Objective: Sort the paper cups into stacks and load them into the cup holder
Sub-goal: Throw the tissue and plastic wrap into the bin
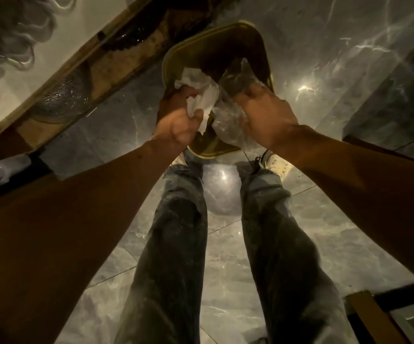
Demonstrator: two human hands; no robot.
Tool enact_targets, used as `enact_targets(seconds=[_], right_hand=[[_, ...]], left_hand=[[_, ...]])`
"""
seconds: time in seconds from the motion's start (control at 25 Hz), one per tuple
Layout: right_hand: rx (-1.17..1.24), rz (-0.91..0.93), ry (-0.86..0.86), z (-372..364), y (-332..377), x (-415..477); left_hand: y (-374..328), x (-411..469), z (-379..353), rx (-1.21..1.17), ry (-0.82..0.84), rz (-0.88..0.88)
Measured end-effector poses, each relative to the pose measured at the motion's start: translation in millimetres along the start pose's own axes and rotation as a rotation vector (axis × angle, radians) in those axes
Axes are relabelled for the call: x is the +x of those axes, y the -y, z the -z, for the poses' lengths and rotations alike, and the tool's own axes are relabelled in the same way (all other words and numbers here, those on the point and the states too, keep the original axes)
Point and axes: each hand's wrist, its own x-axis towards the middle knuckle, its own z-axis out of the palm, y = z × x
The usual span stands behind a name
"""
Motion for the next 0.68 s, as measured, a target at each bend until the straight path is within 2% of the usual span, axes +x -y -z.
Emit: enact_targets(seconds=[0.24, 0.4, 0.68], right_hand=[[-0.009, -0.060, 0.035, -25.2, -4.6, 26.8], [0.030, -0.067, 0.017, -35.3, -3.0, 36.1], [0.088, -0.021, -0.019, -32.7, 3.2, 27.7]], left_hand=[[9.6, 36.1, -33.8, -0.005, -0.030, 0.089], [9.5, 48.8, -41.8, 0.090, -0.053, 0.096], [4.6, 39.2, -38.9, 0.024, -0.041, 0.065]])
